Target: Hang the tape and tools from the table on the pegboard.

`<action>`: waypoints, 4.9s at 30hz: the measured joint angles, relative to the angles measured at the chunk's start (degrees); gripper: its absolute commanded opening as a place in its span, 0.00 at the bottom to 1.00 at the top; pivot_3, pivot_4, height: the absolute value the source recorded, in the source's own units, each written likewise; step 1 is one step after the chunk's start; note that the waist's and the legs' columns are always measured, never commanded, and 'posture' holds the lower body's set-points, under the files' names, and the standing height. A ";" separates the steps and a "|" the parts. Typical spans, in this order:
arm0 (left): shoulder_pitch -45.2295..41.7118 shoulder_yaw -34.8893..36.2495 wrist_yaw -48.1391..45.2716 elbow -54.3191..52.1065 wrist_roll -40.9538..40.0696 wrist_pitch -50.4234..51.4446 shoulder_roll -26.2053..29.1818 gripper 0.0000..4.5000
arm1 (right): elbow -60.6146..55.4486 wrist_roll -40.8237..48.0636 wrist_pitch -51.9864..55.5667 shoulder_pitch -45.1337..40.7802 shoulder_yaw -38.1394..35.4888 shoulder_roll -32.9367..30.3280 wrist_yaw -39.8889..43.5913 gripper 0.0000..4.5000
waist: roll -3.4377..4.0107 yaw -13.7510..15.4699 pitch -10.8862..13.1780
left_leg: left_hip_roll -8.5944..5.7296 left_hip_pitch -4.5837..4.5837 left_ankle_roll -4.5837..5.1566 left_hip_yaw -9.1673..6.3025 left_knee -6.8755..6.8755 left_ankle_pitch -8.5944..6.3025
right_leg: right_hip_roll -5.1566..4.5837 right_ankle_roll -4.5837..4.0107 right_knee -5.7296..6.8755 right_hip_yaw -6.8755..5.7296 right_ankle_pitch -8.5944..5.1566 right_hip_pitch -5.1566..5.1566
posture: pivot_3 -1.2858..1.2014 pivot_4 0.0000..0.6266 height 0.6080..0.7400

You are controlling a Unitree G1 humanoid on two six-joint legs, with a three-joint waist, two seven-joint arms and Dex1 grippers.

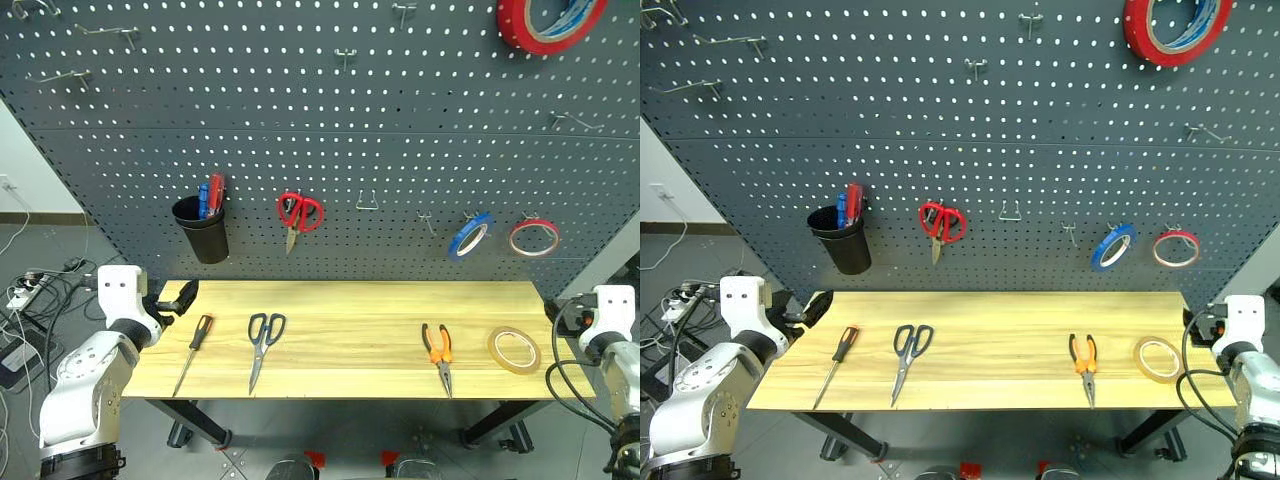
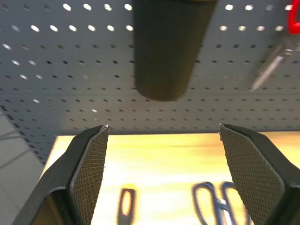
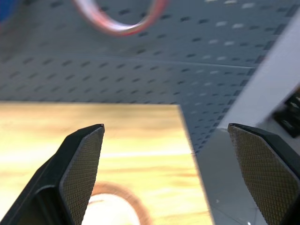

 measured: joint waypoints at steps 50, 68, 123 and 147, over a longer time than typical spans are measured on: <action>-21.37 -33.16 -45.97 2.57 1.41 -15.68 3.75 0.89 | 14.82 -12.49 23.12 -25.16 22.13 5.26 3.93 0.20 | -0.59 -6.26 11.39 | 0.82 -1.05 0.07 0.21 0.27 0.01 | 0.22 -0.02 0.23 -0.12 0.15 -1.03 | 0.48 0.30 1.00; -21.40 -29.51 -40.96 3.55 3.28 -20.44 -0.44 0.89 | -60.15 -18.63 24.48 15.15 16.17 4.10 -6.04 0.10 | -0.06 -6.26 11.21 | 0.88 -1.63 -0.03 0.18 0.29 0.07 | 0.31 0.01 0.34 -0.11 0.20 -1.66 | 0.45 0.32 1.00; -22.56 -27.65 -41.15 11.48 7.15 -21.56 6.98 0.89 | -41.23 -21.34 51.23 -4.82 23.31 31.79 -20.62 1.00 | -0.07 -6.14 11.20 | 0.76 -2.15 -0.28 0.31 0.91 0.21 | 0.32 0.01 1.02 0.10 0.35 -2.38 | 0.48 0.32 1.00; -22.57 -28.30 -40.10 11.55 7.85 -22.37 6.14 0.89 | -17.53 -15.84 49.29 -17.54 17.42 28.43 -19.25 1.00 | -0.05 -6.44 11.00 | 0.82 -2.12 -0.07 0.35 0.94 0.10 | 0.36 0.01 1.07 0.11 0.35 -2.38 | 0.48 0.30 1.00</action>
